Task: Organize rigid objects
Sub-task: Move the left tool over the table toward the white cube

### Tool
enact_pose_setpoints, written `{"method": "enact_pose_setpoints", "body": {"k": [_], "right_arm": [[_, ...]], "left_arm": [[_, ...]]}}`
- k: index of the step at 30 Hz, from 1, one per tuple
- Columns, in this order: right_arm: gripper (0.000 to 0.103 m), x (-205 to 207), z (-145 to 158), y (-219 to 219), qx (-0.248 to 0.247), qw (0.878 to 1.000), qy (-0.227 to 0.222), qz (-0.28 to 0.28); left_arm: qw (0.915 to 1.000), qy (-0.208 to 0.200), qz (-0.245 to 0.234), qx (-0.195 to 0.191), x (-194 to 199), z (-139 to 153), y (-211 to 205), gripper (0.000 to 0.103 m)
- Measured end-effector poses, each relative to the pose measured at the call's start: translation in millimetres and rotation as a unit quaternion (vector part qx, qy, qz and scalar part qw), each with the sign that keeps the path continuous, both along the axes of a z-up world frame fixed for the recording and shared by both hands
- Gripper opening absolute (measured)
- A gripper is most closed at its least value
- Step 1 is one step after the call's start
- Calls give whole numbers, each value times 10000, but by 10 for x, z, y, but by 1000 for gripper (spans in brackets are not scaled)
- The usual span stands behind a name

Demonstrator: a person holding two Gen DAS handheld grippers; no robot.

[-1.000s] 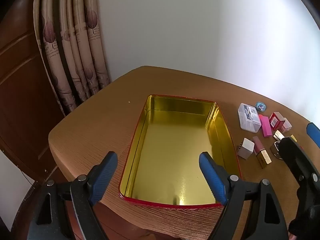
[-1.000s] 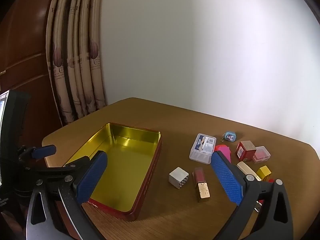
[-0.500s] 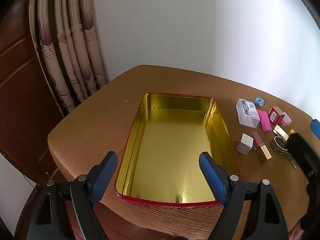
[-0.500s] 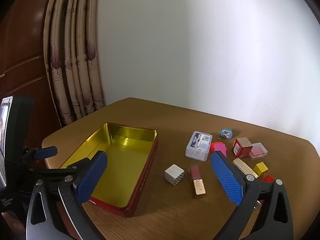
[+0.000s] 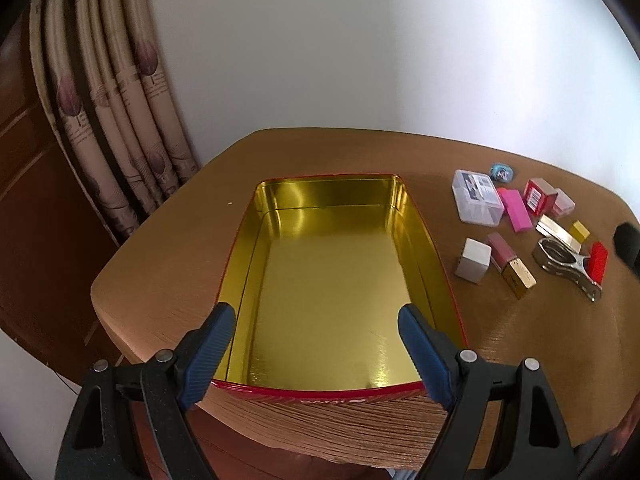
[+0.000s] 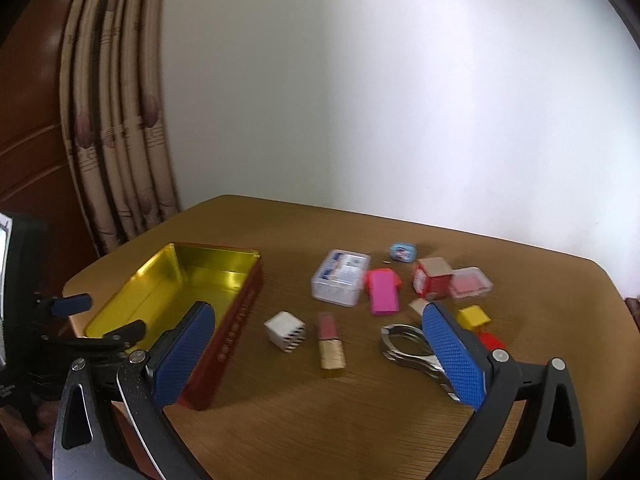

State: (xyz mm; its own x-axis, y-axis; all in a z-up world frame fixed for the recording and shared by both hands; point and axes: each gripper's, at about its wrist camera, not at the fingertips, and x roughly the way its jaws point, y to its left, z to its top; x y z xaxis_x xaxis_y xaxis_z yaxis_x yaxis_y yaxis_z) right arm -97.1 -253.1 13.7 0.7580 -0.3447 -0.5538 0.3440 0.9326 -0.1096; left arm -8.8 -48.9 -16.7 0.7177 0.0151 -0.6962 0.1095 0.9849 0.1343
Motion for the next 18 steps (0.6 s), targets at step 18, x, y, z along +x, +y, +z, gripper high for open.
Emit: {"method": "enact_pose_setpoints", "body": {"k": [18], "right_arm": [[103, -839, 98, -1271, -235, 9898, 71, -1405]], "left_arm": [[9955, 287, -899, 39, -121, 85, -544, 86]]}}
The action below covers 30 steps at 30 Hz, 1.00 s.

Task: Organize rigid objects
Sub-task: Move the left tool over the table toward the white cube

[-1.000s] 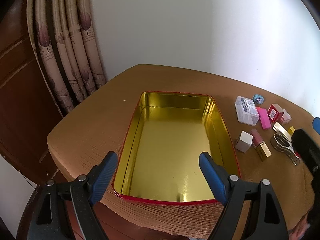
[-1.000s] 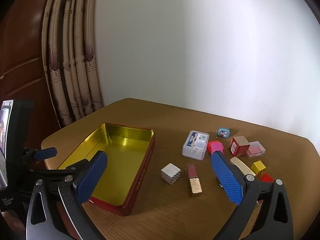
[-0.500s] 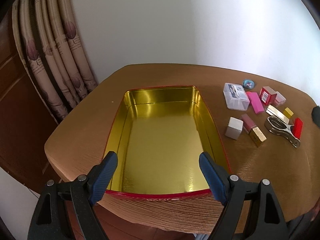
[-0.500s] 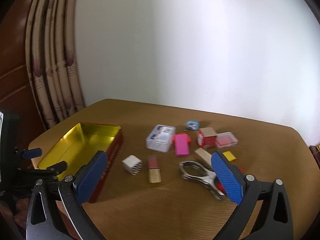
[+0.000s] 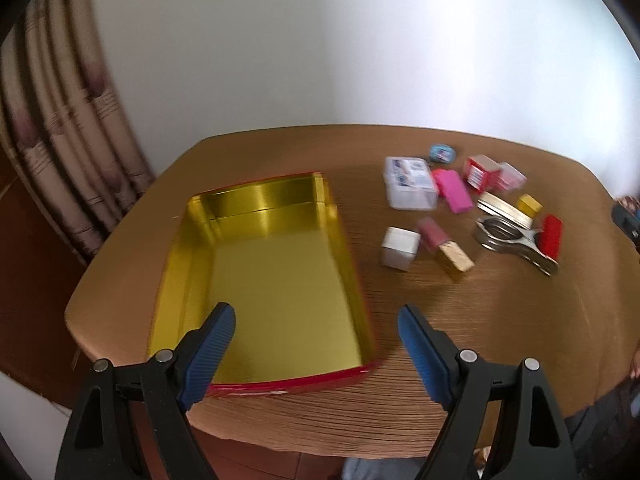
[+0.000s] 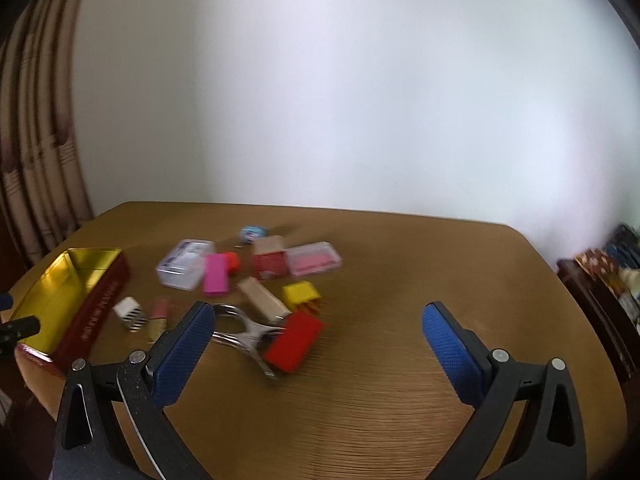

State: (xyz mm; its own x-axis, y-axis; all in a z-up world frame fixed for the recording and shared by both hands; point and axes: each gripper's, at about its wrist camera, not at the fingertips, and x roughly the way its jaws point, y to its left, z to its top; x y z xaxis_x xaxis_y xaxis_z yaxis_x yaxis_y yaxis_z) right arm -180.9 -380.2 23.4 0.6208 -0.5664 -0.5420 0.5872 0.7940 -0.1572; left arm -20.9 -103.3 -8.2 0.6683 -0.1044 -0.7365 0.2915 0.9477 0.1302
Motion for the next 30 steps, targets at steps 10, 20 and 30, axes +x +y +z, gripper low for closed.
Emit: {"method": "enact_pose_setpoints", "body": {"k": [10, 20, 30], "right_arm": [[103, -228, -124, -343, 101, 9994, 86, -316], [103, -303, -283, -597, 407, 9978, 203, -492], [103, -345, -460, -781, 705, 9948, 325, -659]], "left_arm": [[9924, 276, -1195, 84, 269, -40, -621, 86], [9848, 954, -1442, 180, 775, -290, -853, 86], [9788, 1365, -1480, 375, 983, -496, -888, 86]]}}
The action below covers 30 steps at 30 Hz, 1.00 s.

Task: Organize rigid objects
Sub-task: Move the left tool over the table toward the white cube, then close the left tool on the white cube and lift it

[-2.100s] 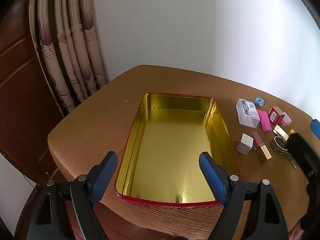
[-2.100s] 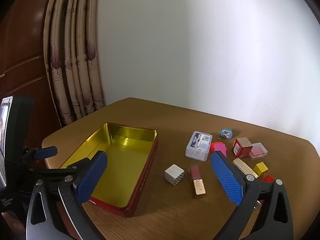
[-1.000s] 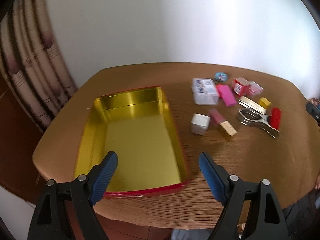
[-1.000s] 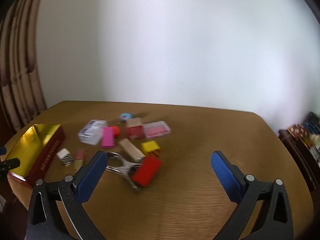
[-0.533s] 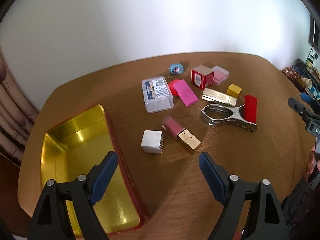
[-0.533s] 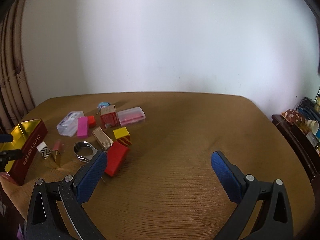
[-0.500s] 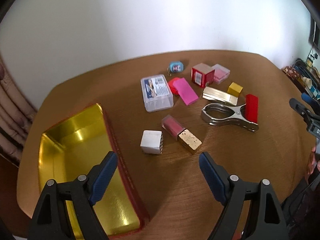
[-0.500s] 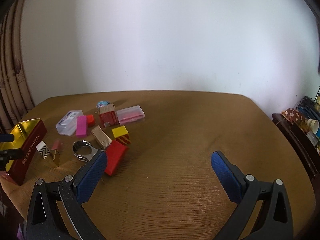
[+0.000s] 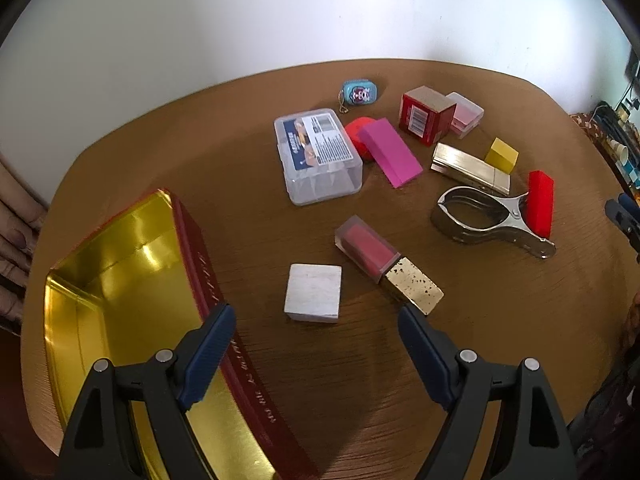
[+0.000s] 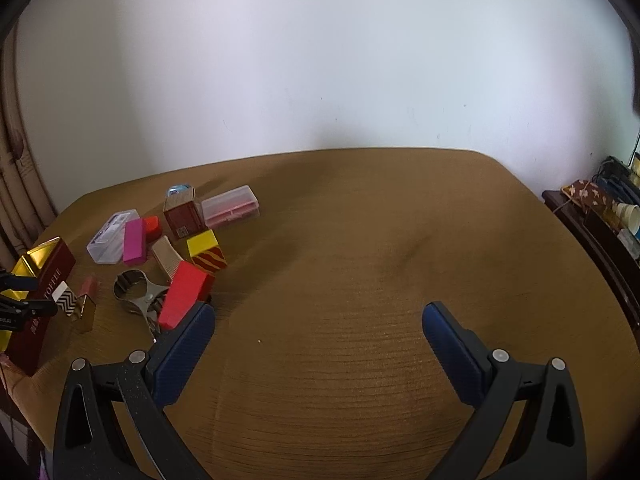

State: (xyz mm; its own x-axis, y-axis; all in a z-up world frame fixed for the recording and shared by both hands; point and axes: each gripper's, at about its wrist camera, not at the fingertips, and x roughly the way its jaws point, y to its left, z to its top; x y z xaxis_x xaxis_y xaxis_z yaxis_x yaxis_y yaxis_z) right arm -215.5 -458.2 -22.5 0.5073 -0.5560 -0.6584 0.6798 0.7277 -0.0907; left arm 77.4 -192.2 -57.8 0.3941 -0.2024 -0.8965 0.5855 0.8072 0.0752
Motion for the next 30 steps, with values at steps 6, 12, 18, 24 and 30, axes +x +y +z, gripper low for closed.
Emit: {"method": "enact_pose_setpoints", "body": {"k": [6, 12, 18, 24, 30], "right_arm": [[103, 16, -41, 17, 8, 10000, 64, 63], [103, 14, -85, -26, 131, 9998, 106, 44], [103, 24, -115, -28, 182, 9997, 145, 63], [103, 19, -120, -11, 177, 9997, 153, 93], [103, 25, -140, -39, 275, 9995, 146, 85]], "left_arm": [[10000, 23, 1, -1, 66, -47, -66, 86], [10000, 87, -18, 6, 72, -31, -89, 85], [9983, 99, -290, -497, 54, 131, -40, 85], [9978, 466, -360, -317, 165, 11, -42, 52], [9982, 511, -277, -165, 213, -14, 7, 52]]}}
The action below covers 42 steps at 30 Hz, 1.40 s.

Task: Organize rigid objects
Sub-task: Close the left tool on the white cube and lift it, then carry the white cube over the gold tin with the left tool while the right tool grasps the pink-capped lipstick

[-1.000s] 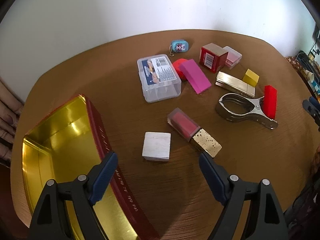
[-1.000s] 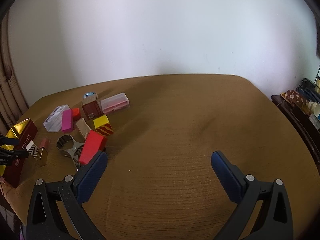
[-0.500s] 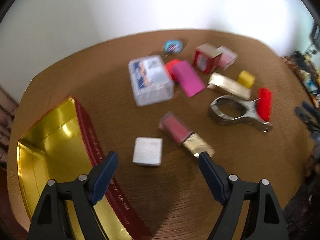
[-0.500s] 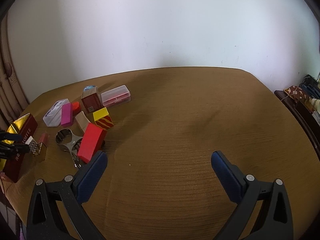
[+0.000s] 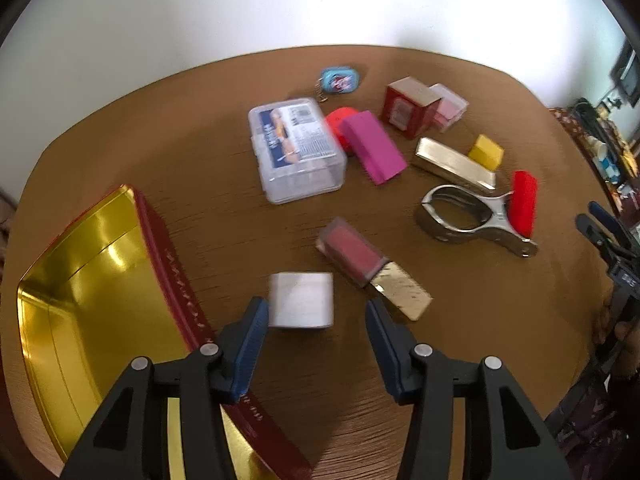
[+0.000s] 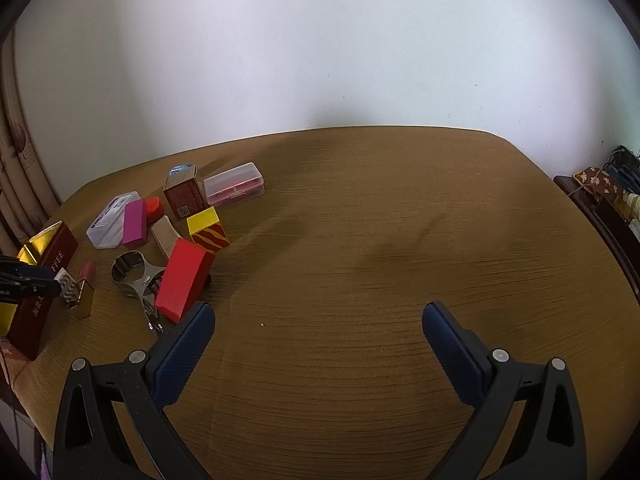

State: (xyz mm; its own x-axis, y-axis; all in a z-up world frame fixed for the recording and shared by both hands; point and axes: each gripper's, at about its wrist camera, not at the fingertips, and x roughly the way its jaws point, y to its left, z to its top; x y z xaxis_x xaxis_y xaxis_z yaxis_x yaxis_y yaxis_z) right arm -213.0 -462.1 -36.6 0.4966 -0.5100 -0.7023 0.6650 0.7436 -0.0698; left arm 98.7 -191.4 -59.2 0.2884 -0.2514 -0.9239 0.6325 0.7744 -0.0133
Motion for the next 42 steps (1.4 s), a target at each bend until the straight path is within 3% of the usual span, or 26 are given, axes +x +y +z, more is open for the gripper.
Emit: {"method": "enact_pose_setpoints", "body": {"k": [2, 10, 12, 14, 21, 26, 32, 35, 39, 42], "right_arm": [[103, 3, -7, 0, 13, 10000, 2, 14], [103, 15, -18, -13, 71, 10000, 30, 19], [103, 16, -17, -12, 65, 10000, 33, 20], [103, 18, -16, -11, 67, 10000, 36, 31], [103, 24, -19, 51, 28, 9997, -33, 222], [103, 140, 171, 280, 398, 9928, -453, 1037], [103, 767, 170, 962, 802, 9657, -152, 2465], [102, 1078, 21, 1222, 1000, 9549, 79, 2795], [102, 1440, -125, 1413, 961, 9491, 311, 2983], [97, 1697, -255, 1486, 962, 9482, 541, 2978]], "left_arm": [[9998, 100, 77, 147, 48, -74, -8, 52], [9998, 116, 47, 132, 53, -132, -50, 52], [9998, 116, 44, 146, 45, -148, -69, 35], [9997, 59, 117, 188, 38, -168, -81, 30], [9966, -173, 713, -367, -199, 24, 61, 30], [9863, -222, 1306, -984, -503, 275, 334, 30], [9724, -520, 1799, -1395, -865, 586, 675, 30], [9630, -649, 2174, -1458, -924, 673, 908, 30], [9511, -664, 2577, -1571, -899, 743, 1238, 30], [9471, -736, 2700, -1573, -875, 769, 1379, 30]]}}
